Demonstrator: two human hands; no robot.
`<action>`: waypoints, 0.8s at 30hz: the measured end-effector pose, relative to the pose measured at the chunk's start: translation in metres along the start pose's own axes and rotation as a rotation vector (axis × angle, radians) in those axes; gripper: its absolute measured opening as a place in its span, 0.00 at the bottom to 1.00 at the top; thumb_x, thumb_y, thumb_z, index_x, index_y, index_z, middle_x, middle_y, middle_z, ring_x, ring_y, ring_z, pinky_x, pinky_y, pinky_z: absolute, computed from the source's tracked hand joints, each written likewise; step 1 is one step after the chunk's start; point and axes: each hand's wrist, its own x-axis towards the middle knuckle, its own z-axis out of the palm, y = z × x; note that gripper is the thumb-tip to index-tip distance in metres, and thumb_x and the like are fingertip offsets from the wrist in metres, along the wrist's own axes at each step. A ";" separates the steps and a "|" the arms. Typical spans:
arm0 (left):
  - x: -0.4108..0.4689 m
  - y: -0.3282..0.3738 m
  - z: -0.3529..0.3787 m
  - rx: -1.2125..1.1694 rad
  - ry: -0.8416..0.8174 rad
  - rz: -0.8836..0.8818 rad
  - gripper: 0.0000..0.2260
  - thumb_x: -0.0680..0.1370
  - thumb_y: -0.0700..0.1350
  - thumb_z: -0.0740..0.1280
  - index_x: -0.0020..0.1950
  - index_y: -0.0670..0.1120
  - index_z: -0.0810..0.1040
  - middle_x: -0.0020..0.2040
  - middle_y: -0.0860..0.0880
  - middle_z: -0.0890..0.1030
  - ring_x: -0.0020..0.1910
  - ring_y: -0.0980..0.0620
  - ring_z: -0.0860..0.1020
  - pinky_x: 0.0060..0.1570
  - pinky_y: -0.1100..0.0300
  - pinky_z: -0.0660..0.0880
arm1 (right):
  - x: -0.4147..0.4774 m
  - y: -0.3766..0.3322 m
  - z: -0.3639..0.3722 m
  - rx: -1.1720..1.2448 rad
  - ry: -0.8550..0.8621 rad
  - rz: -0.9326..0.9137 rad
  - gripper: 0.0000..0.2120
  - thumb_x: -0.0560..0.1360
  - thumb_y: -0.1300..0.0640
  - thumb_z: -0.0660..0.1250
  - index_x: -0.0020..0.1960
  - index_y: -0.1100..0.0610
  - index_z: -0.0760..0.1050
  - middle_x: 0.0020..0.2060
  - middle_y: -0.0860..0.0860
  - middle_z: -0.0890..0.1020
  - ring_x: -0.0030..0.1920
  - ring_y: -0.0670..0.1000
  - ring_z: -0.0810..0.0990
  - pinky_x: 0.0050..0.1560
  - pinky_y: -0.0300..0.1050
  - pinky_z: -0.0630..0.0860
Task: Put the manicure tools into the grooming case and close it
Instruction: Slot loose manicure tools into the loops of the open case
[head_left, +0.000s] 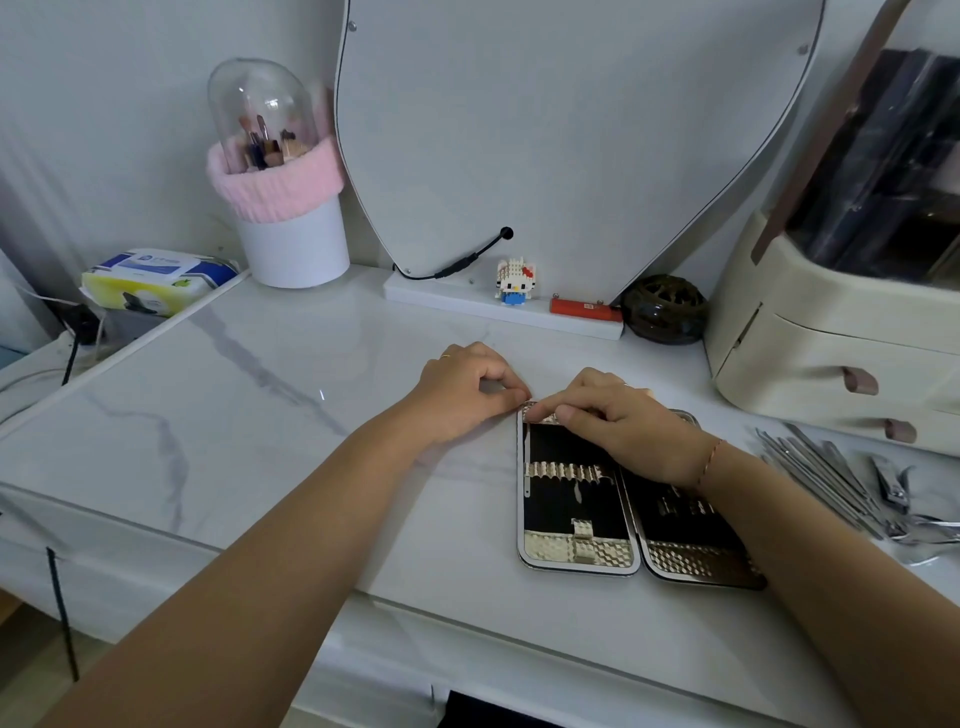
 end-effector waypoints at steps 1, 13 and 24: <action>0.000 0.000 0.000 0.002 0.000 0.001 0.10 0.73 0.51 0.71 0.35 0.65 0.77 0.48 0.58 0.76 0.58 0.51 0.73 0.63 0.47 0.66 | 0.000 0.000 0.000 0.008 -0.005 -0.005 0.13 0.80 0.49 0.55 0.55 0.35 0.76 0.45 0.46 0.71 0.51 0.44 0.69 0.65 0.54 0.60; 0.003 -0.004 0.000 -0.020 -0.013 0.006 0.09 0.73 0.51 0.71 0.35 0.65 0.78 0.46 0.61 0.75 0.58 0.51 0.72 0.63 0.47 0.67 | -0.001 0.007 0.000 0.066 -0.042 -0.060 0.12 0.79 0.48 0.58 0.54 0.34 0.76 0.44 0.41 0.71 0.52 0.41 0.69 0.66 0.54 0.61; 0.005 -0.007 0.002 -0.105 -0.026 0.033 0.04 0.70 0.52 0.73 0.41 0.63 0.82 0.48 0.57 0.77 0.56 0.51 0.74 0.65 0.48 0.66 | -0.074 0.016 -0.082 0.363 0.365 0.119 0.07 0.74 0.60 0.67 0.48 0.52 0.82 0.44 0.50 0.84 0.45 0.44 0.79 0.51 0.37 0.73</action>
